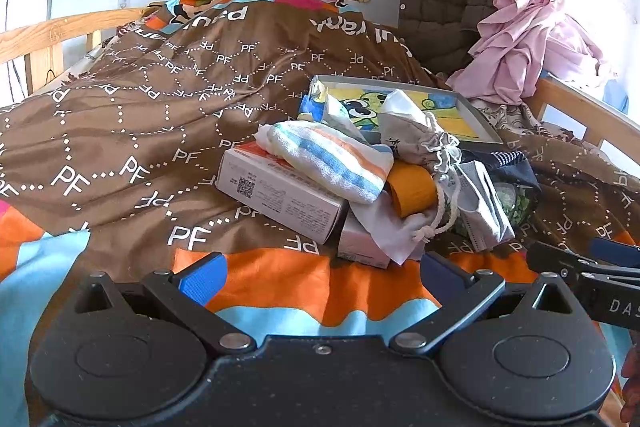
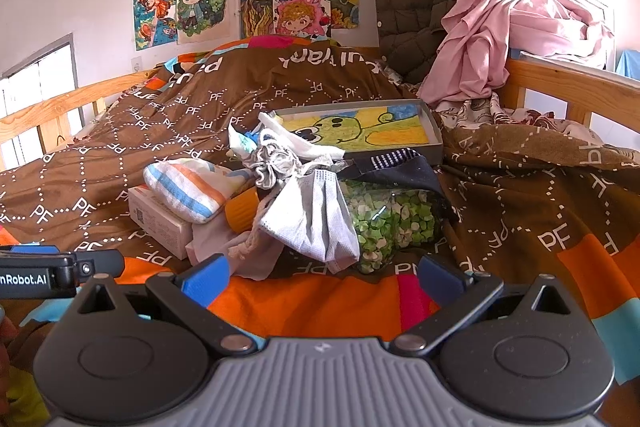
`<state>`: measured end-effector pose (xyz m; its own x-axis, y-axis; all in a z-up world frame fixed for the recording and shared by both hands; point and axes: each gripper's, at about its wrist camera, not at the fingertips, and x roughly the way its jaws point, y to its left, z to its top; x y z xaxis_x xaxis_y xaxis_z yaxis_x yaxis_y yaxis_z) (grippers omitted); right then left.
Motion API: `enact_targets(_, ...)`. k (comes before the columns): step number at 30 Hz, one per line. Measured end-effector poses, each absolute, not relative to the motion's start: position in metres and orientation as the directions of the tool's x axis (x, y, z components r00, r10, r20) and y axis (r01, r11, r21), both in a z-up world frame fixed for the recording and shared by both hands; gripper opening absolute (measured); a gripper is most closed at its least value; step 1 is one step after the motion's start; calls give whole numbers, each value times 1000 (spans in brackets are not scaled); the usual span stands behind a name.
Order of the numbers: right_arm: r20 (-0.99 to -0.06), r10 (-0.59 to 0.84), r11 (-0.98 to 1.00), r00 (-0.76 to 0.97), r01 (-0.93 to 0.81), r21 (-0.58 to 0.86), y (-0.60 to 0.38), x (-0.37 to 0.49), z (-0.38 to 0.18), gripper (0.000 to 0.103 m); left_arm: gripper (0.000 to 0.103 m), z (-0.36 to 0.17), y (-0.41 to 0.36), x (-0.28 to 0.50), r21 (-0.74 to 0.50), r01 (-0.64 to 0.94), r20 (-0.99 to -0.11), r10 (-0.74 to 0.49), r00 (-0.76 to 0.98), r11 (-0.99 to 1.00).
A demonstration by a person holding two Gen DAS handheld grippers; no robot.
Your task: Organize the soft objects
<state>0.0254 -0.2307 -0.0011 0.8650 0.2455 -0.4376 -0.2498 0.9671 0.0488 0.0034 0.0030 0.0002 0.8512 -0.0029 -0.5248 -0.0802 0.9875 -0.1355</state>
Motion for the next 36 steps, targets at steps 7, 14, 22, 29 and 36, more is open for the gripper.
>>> enact_targets(7,-435,225,969,872,-248,6,-230,38,-3,103,102,6,7,27,-126,52,-539,-112,835,991)
enact_targets(14,-398,244,935,884,-323,-145,-212,58,-10,103,102,9,6,62,-76,245,-539,-246,806,967)
enact_targets(22,-392,258,859,883,-395,-325,-192,78,-30,94,99,-7,1,84,9,363,-570,-294,768,932)
enact_targets(29,-402,271,830,875,-424,-362,-192,90,-42,82,96,-19,-10,95,85,483,-602,-341,722,872)
enact_targets(36,-399,293,838,869,-434,-330,-199,93,-41,60,96,-20,-35,107,169,525,-610,-330,721,834)
